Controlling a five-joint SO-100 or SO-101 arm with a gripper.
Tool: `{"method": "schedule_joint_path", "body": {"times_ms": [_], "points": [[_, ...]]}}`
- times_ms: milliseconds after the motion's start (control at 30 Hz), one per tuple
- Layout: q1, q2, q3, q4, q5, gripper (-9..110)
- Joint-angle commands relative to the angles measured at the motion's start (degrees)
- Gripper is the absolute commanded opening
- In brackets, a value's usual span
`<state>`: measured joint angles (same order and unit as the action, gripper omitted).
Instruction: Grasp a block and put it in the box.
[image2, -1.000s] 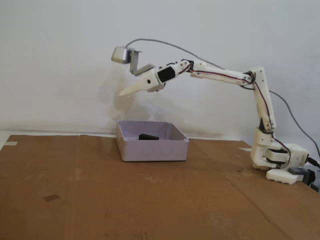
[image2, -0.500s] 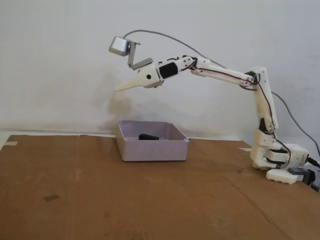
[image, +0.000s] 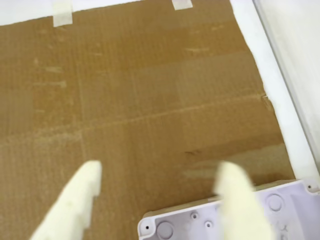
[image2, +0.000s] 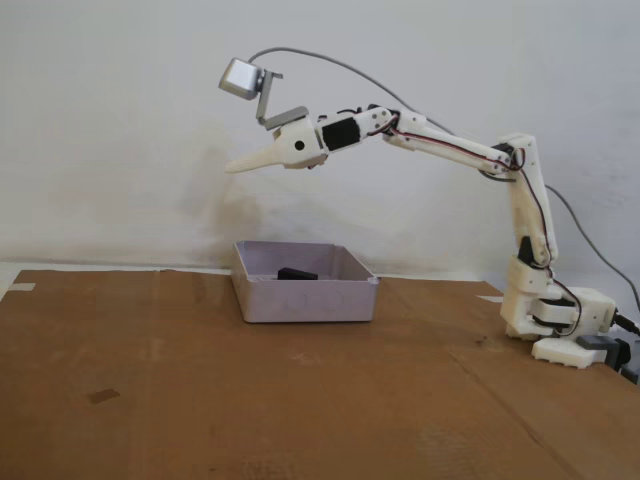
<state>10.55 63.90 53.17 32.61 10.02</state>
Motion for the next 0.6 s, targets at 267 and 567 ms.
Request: {"method": "schedule_joint_path", "body": {"times_ms": [267,567], "points": [[-0.9,4.0,-7.6,-2.4,0.1,17],[-1.0,4.7,-7.4,-1.8,-0.4,7]]}}
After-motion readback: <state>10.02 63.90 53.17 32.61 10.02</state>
